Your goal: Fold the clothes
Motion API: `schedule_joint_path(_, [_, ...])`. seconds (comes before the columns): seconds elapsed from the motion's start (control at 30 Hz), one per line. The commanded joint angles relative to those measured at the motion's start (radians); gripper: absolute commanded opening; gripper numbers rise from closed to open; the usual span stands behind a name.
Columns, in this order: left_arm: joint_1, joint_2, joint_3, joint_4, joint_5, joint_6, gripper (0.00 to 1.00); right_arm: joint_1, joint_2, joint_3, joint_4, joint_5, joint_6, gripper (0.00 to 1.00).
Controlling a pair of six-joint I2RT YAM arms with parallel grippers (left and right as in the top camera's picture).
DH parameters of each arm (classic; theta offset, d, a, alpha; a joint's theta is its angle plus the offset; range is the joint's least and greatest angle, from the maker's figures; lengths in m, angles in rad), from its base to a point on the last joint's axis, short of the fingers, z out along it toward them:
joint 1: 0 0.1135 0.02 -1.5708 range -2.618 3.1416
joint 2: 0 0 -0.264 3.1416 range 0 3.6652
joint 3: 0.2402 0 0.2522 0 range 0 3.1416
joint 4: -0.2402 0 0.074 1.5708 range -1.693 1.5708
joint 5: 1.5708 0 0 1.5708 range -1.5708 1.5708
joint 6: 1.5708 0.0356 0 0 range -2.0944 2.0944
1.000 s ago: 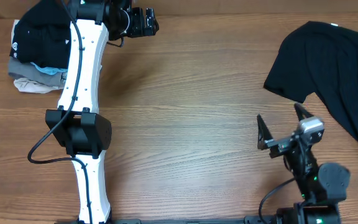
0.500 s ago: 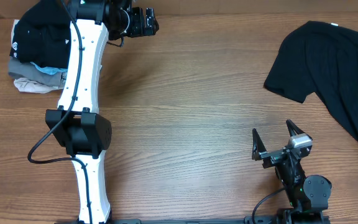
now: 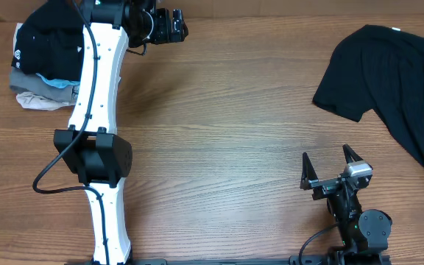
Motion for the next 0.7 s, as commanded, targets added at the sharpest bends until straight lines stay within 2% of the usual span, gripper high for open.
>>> schedule_joint_path(0.0, [0.0,-0.01,0.014,0.001,0.007,-0.017,1.0,0.005,-0.012,-0.011,0.006,0.014,0.007,1.0])
schedule_joint_path(0.5, [0.0,-0.012,0.014,0.0,-0.009,-0.017,1.0,0.005,-0.012,-0.011,0.006,0.014,0.007,1.0])
schedule_joint_path(0.67, [-0.018,-0.071,0.013,0.0,-0.02,-0.016,1.0,0.005,-0.012,-0.011,0.006,0.014,0.007,1.0])
